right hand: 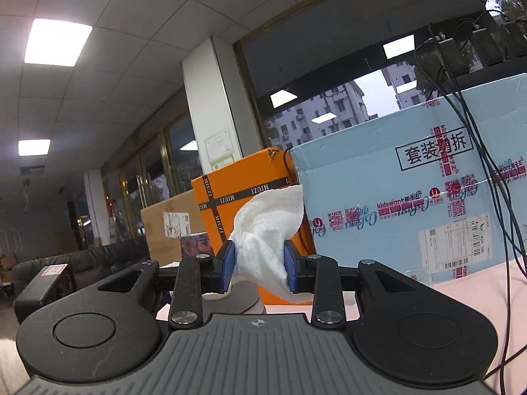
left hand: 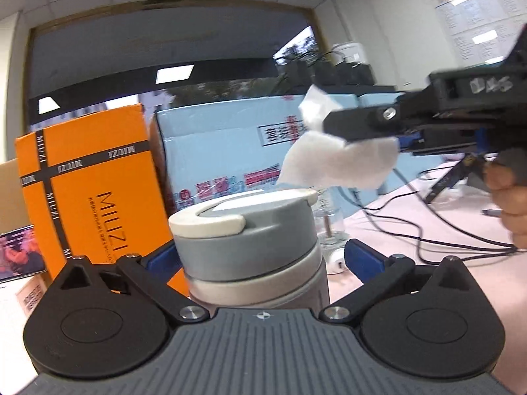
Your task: Clean container
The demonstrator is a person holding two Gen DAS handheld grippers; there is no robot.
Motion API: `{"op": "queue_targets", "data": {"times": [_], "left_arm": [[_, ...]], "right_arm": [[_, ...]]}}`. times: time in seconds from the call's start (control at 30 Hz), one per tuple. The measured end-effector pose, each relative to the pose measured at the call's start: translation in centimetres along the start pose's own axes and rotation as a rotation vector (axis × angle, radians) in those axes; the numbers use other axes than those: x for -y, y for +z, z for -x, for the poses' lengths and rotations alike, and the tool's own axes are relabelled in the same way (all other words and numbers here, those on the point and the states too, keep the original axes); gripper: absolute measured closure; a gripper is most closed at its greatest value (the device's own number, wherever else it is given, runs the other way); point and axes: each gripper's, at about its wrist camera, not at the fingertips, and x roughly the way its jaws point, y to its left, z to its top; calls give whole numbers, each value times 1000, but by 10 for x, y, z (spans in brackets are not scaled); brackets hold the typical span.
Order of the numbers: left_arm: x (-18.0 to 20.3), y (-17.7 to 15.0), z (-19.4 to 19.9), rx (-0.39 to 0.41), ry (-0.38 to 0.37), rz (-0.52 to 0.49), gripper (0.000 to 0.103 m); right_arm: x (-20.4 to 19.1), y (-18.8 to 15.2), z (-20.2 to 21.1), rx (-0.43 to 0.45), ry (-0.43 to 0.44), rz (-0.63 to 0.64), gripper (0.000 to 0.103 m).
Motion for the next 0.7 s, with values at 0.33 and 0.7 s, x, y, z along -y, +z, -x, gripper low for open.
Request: {"op": "queue_targets", "data": {"times": [0.33,0.7], "left_arm": [[13,12,-8,-32,282,208,0],[20,15,-9,-31,315,260,23]], "right_arm": [[4,-4,13,32,1,-44,74],[15,-7,18,34,-25,-97,74]]}}
